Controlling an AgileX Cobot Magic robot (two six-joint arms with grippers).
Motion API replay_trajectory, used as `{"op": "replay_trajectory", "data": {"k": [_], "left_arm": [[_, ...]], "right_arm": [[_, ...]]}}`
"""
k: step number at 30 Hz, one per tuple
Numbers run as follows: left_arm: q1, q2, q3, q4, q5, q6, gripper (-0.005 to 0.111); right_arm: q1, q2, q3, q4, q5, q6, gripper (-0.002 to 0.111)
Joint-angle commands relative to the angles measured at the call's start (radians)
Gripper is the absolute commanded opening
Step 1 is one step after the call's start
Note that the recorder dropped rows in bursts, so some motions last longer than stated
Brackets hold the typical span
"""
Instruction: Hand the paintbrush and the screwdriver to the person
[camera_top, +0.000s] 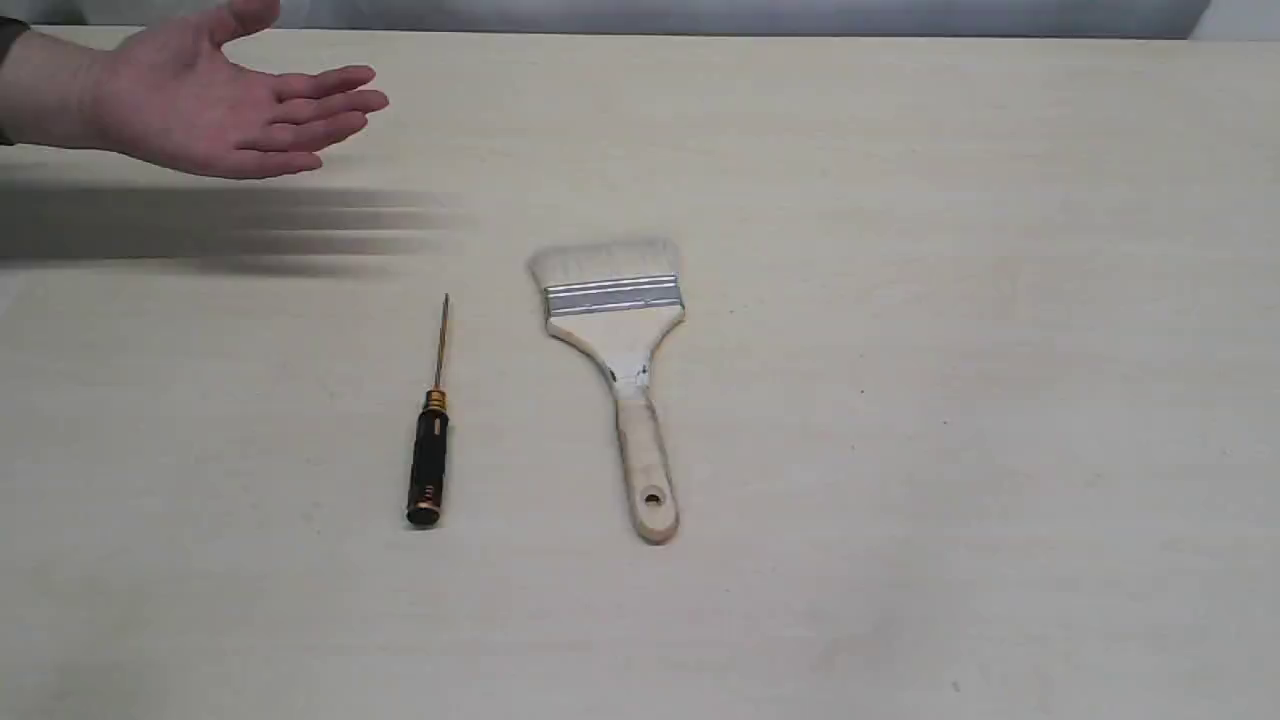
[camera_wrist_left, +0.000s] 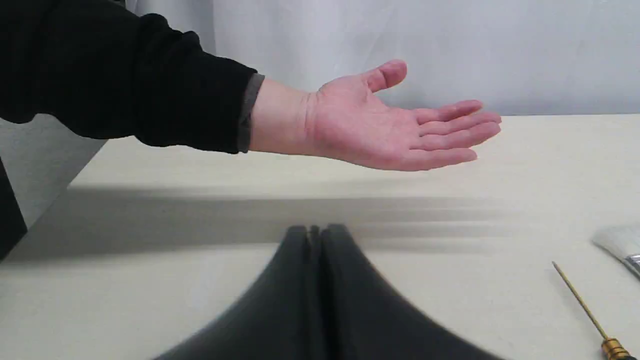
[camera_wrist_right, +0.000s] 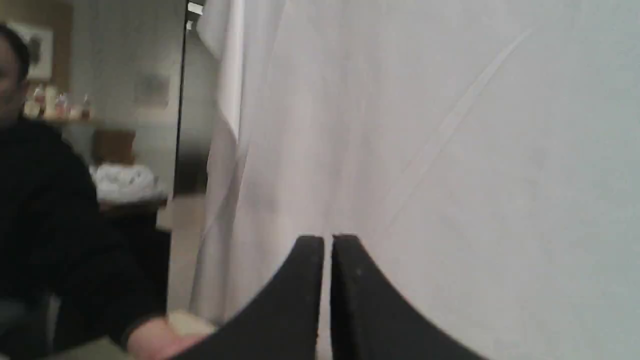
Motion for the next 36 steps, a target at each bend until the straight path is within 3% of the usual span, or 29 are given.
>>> {"op": "replay_trajectory", "data": {"k": [1,7,11,13,21,25,26,32,36], "left_arm": [[-0.008,-0.002,0.002,0.000,-0.006,-0.002,0.000],[-0.008,-0.002,0.002,0.000,-0.006,-0.002,0.000],[-0.008,-0.002,0.002,0.000,-0.006,-0.002,0.000],[-0.008,-0.002,0.002,0.000,-0.006,-0.002,0.000],[-0.008,-0.002,0.002,-0.004,-0.004,-0.002,0.000],[-0.008,-0.002,0.002,-0.004,-0.004,-0.002,0.000],[-0.008,-0.002,0.002,-0.004,-0.004,-0.002,0.000],[-0.008,-0.002,0.002,-0.004,-0.004,-0.002,0.000],[-0.008,-0.002,0.002,-0.004,-0.004,-0.002,0.000]], "right_arm": [[-0.002,0.152,-0.104,-0.211,-0.086,0.281,0.005],[-0.002,0.393,-0.203,-0.211,-0.160,0.280,0.005],[-0.002,0.512,-0.213,-0.211,-0.142,0.130,0.005],[-0.002,0.550,-0.206,-0.211,-0.113,0.051,0.005],[0.031,0.620,-0.177,-0.211,0.013,0.083,0.005],[0.186,0.620,-0.173,-0.211,0.070,0.064,0.005],[0.264,0.622,-0.167,-0.211,0.132,0.062,0.005],[0.692,0.691,-0.141,-0.211,0.772,0.069,0.005],[0.824,0.817,-0.177,-0.063,0.949,-0.053,0.005]]}}
